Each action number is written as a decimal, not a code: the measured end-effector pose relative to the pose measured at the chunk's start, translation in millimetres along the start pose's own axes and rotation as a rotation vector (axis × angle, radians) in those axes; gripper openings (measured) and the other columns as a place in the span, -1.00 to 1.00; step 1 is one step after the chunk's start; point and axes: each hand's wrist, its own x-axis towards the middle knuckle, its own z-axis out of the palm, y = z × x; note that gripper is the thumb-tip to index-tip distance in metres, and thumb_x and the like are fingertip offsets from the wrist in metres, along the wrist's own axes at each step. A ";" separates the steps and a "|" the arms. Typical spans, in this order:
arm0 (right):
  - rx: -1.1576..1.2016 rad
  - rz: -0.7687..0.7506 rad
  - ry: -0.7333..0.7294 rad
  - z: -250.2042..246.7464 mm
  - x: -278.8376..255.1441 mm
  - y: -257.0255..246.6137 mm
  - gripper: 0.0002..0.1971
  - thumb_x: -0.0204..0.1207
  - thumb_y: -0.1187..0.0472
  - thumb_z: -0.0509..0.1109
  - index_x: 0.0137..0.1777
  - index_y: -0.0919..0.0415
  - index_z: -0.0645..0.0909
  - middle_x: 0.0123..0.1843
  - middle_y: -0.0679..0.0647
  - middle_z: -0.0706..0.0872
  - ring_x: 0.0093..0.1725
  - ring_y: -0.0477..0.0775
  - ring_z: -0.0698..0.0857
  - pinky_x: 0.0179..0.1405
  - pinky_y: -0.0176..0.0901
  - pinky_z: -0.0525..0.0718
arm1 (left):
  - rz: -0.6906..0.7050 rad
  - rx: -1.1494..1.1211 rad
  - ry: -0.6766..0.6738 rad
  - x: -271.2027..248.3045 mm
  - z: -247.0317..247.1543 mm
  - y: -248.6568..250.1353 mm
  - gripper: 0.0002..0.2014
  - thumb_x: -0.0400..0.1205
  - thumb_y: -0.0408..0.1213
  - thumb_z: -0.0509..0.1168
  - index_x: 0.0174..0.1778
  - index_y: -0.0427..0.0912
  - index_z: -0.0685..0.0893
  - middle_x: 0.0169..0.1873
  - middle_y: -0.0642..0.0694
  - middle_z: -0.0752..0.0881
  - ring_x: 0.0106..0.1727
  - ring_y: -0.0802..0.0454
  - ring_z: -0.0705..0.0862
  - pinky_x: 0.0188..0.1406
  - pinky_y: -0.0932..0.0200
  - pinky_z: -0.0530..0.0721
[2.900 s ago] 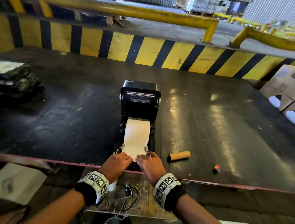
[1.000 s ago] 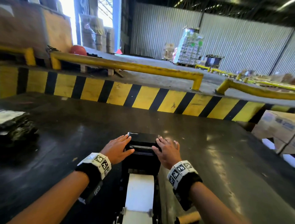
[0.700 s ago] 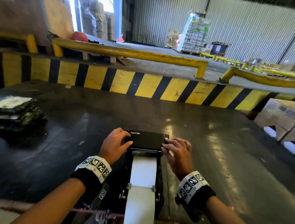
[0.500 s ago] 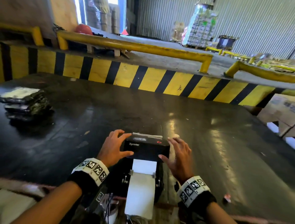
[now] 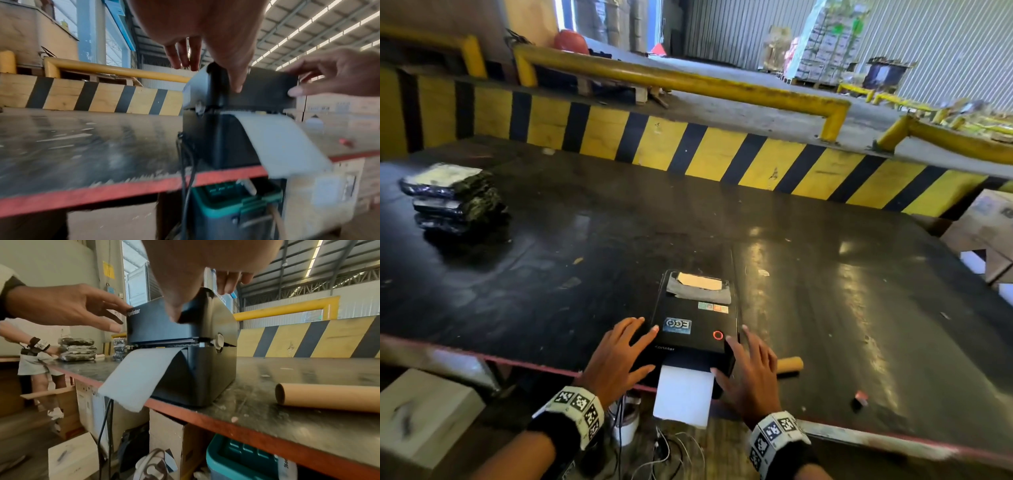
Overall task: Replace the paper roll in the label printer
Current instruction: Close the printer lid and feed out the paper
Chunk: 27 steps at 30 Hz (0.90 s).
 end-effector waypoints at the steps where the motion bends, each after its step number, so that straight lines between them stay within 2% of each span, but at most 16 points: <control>1: -0.022 0.014 -0.022 3.3 -3.2 1.4 -0.20 0.17 -0.18 0.58 0.42 0.00 0.41 0.53 0.28 0.45 0.49 0.23 0.36 0.37 0.12 0.40 | -0.010 0.016 -0.036 -2.9 2.5 -1.9 -0.07 0.15 0.03 0.64 0.45 -0.05 0.44 0.28 -0.25 0.65 0.36 -0.17 0.53 0.11 -0.07 0.73; 4: -0.064 0.028 -0.119 12.1 -12.9 9.4 0.16 0.03 -0.32 0.59 0.61 -0.08 0.08 0.64 0.36 0.22 0.59 0.30 0.26 0.42 0.13 0.23 | -0.034 0.034 -0.081 -7.7 11.3 -6.6 0.11 0.05 -0.02 0.69 0.53 -0.03 0.31 0.39 -0.32 0.55 0.38 -0.29 0.57 0.20 -0.11 0.63; 5: -0.079 0.031 -0.147 13.8 -13.1 11.5 0.25 -0.04 -0.33 0.63 0.62 -0.10 0.02 0.64 0.38 0.21 0.59 0.33 0.27 0.42 0.13 0.24 | -0.031 0.034 -0.064 -6.1 14.9 -7.6 0.12 0.03 -0.03 0.70 0.52 -0.03 0.32 0.41 -0.33 0.51 0.39 -0.31 0.56 0.21 -0.12 0.62; 7: -0.087 0.030 -0.157 16.1 -10.2 14.6 0.31 -0.14 -0.28 0.69 0.61 -0.09 0.03 0.60 0.41 0.28 0.55 0.37 0.34 0.41 0.12 0.31 | -0.016 0.028 -0.028 -0.1 21.8 -9.5 0.12 0.00 -0.03 0.71 0.49 -0.06 0.34 0.44 -0.33 0.41 0.39 -0.34 0.55 0.22 -0.15 0.59; 9: -0.054 -0.001 -0.134 19.2 -6.8 18.6 0.26 -0.14 -0.19 0.72 0.58 -0.03 0.12 0.57 0.42 0.34 0.53 0.33 0.33 0.47 0.08 0.32 | 0.024 0.016 0.007 4.8 28.8 -11.3 0.11 -0.03 0.00 0.71 0.45 -0.08 0.35 0.45 -0.32 0.33 0.40 -0.35 0.52 0.23 -0.18 0.55; 11: 0.008 -0.022 -0.129 22.2 -5.6 20.9 0.22 -0.11 -0.11 0.74 0.57 0.03 0.16 0.57 0.39 0.32 0.50 0.29 0.33 0.47 0.08 0.36 | 0.062 -0.020 0.033 7.0 36.5 -15.0 0.13 -0.03 0.01 0.70 0.45 -0.09 0.33 0.45 -0.34 0.29 0.39 -0.38 0.52 0.22 -0.24 0.56; 14: 0.141 -0.026 -0.133 26.9 -6.9 23.1 0.19 -0.09 0.08 0.77 0.56 0.08 0.18 0.56 0.35 0.36 0.39 0.35 0.57 0.27 0.14 0.63 | 0.111 -0.095 0.092 6.3 47.6 -25.0 0.18 0.01 -0.03 0.71 0.53 -0.01 0.22 0.45 -0.31 0.28 0.36 -0.37 0.56 0.20 -0.28 0.59; 16: 0.192 -0.015 -0.111 28.9 -6.6 24.5 0.19 -0.05 0.20 0.76 0.55 -0.03 0.11 0.55 0.37 0.38 0.33 0.38 0.64 0.21 0.16 0.68 | 0.134 -0.134 0.126 5.6 52.3 -27.5 0.16 0.03 -0.08 0.71 0.53 -0.02 0.24 0.45 -0.29 0.28 0.42 -0.29 0.42 0.21 -0.28 0.50; 19: 0.231 0.036 -0.104 33.3 -10.4 22.6 0.13 0.08 0.30 0.71 0.52 -0.21 0.05 0.59 0.41 0.30 0.39 0.41 0.57 0.27 0.20 0.66 | 0.144 -0.175 0.157 3.2 57.4 -26.1 0.07 0.02 -0.15 0.73 0.44 -0.12 0.35 0.44 -0.29 0.29 0.38 -0.21 0.31 0.19 -0.26 0.45; 22: 0.255 0.084 -0.167 29.7 -10.4 19.9 0.03 0.26 0.31 0.63 0.52 -0.26 0.02 0.65 0.31 0.20 0.48 0.33 0.49 0.38 0.08 0.57 | 0.151 -0.249 0.146 2.8 61.7 -29.0 0.03 0.08 -0.18 0.71 0.46 -0.09 0.32 0.47 -0.27 0.26 0.41 -0.19 0.32 0.22 -0.29 0.49; 24: 0.248 0.124 -0.237 25.9 -8.9 16.5 -0.05 0.35 0.26 0.57 0.59 -0.21 0.07 0.67 0.23 0.17 0.52 0.26 0.44 0.45 0.02 0.49 | 0.161 -0.281 0.117 3.4 63.6 -34.1 0.01 0.14 -0.18 0.69 0.48 -0.06 0.29 0.50 -0.27 0.24 0.44 -0.23 0.35 0.26 -0.27 0.52; 27: 0.273 0.172 -0.259 25.6 -8.8 12.6 -0.08 0.39 0.19 0.55 0.59 -0.12 0.01 0.64 0.14 0.26 0.51 0.19 0.46 0.43 0.00 0.49 | 0.157 -0.329 0.087 2.1 66.6 -36.2 0.04 0.18 -0.20 0.67 0.53 0.02 0.22 0.52 -0.25 0.23 0.44 -0.32 0.47 0.28 -0.21 0.52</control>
